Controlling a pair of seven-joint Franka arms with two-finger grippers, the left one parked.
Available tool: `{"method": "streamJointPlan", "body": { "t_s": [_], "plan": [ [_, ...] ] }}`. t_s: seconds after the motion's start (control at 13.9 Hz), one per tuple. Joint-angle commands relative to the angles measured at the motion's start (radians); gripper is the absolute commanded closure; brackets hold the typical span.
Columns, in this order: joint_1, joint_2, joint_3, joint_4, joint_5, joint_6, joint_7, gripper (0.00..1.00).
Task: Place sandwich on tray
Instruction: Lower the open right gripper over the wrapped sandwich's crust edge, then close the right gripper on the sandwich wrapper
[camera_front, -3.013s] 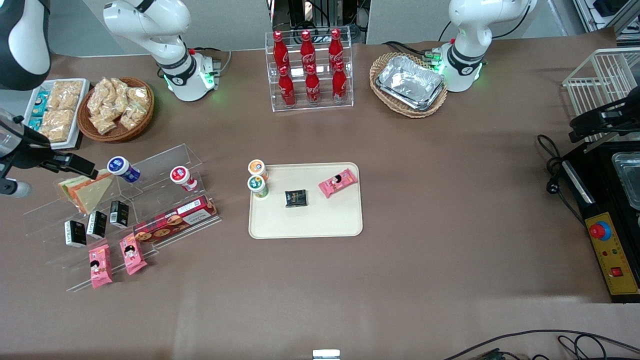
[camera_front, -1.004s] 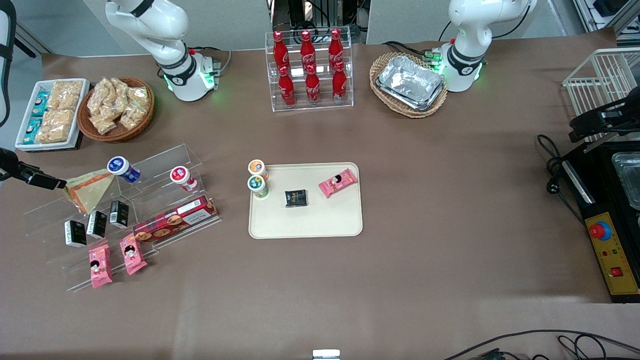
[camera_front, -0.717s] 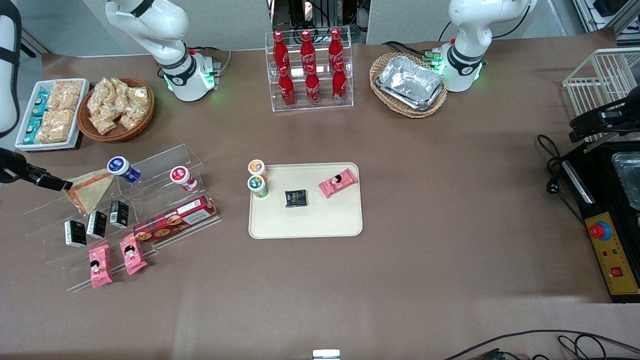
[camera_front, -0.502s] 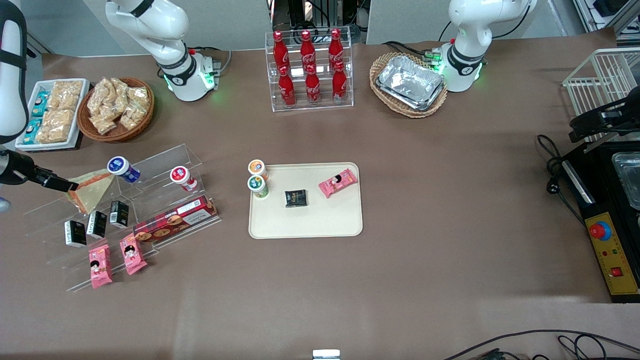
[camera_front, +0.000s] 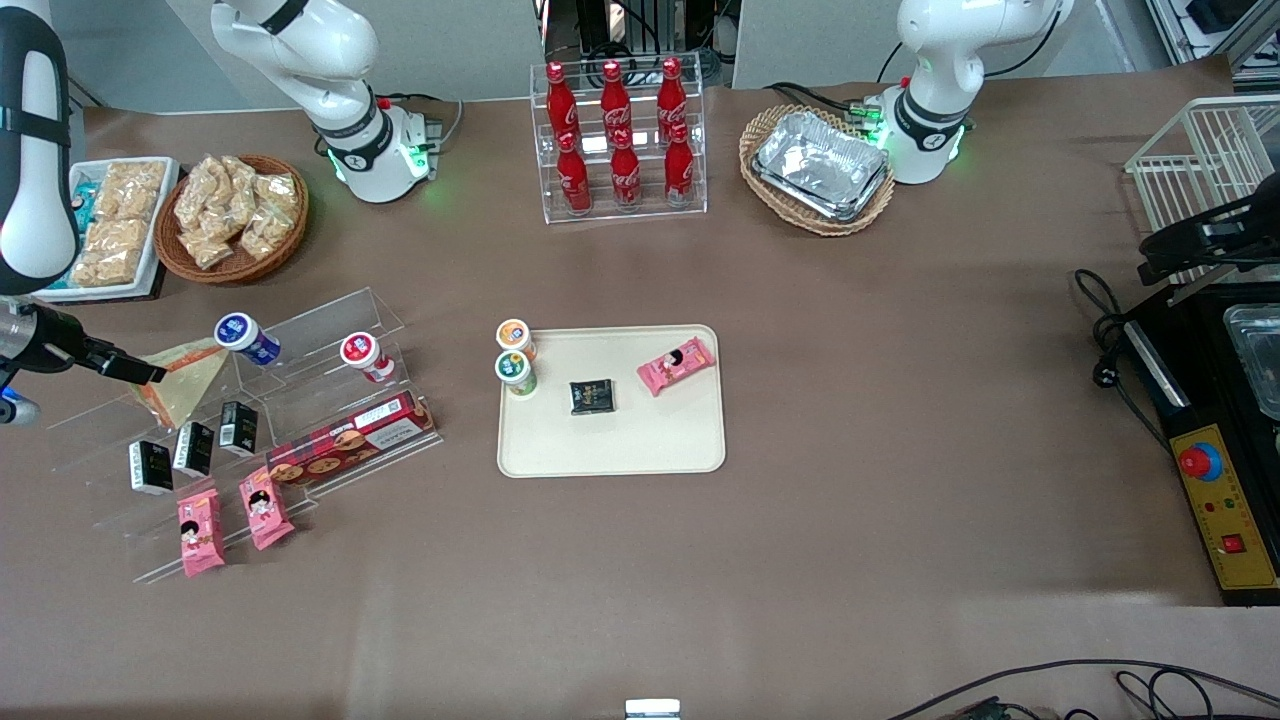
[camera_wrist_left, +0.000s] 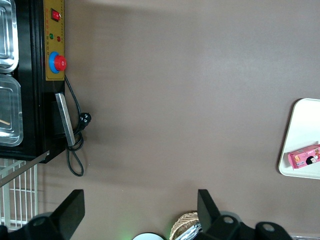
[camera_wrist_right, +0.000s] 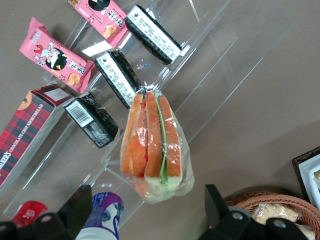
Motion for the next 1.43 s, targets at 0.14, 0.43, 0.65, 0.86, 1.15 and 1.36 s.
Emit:
{"method": "streamJointPlan", "body": {
  "t_s": [0.14, 0.43, 0.65, 0.86, 1.15, 1.36],
  "plan": [
    [-0.005, -0.014, 0.006, -0.058, -0.016, 0.075, -0.010, 0.00],
    [-0.005, -0.006, 0.006, -0.075, -0.016, 0.104, -0.011, 0.00],
    [-0.007, 0.008, 0.006, -0.075, -0.016, 0.114, -0.010, 0.00],
    [-0.007, 0.015, 0.006, -0.075, -0.016, 0.118, -0.010, 0.06],
    [-0.007, 0.020, 0.006, -0.075, -0.016, 0.123, -0.010, 0.18],
    [-0.007, 0.025, 0.006, -0.075, -0.015, 0.123, -0.010, 0.27]
  ]
}}
